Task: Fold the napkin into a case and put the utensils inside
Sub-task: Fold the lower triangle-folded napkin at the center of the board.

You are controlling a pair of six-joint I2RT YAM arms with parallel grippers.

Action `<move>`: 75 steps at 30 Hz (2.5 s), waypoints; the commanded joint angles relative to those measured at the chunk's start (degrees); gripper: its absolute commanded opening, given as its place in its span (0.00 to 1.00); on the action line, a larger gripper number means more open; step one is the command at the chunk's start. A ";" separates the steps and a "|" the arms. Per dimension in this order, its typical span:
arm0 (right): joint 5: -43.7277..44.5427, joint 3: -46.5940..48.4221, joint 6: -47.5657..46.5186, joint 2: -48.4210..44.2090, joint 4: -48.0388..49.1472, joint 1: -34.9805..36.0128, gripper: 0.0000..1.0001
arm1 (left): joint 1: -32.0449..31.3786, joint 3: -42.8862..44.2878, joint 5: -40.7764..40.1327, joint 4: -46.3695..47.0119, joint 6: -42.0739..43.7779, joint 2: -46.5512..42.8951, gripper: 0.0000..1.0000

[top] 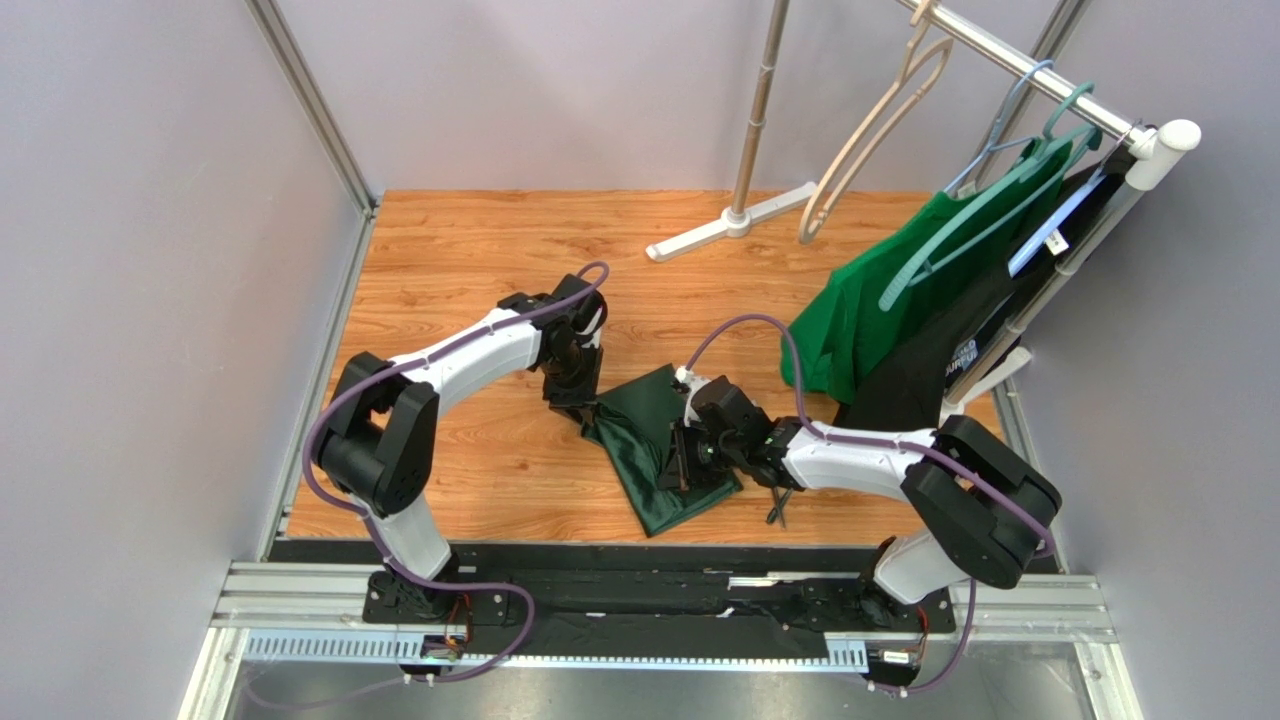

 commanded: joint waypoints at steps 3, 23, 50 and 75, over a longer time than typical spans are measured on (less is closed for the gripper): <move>-1.41 -0.85 1.26 -1.32 3.59 -0.15 0.00 | 0.02 5.24 -0.39 2.27 -1.69 1.80 0.19; -2.55 -3.58 1.61 -1.93 3.85 -0.15 0.00 | -1.74 11.40 5.76 7.37 -5.47 10.86 0.04; -1.41 -6.74 -2.95 -8.71 -4.68 -0.24 0.53 | -1.74 11.32 6.11 8.86 -6.26 13.15 0.04; 4.03 2.83 -2.78 -6.15 -9.59 0.38 0.38 | -1.74 7.54 4.63 11.24 -8.02 10.16 0.01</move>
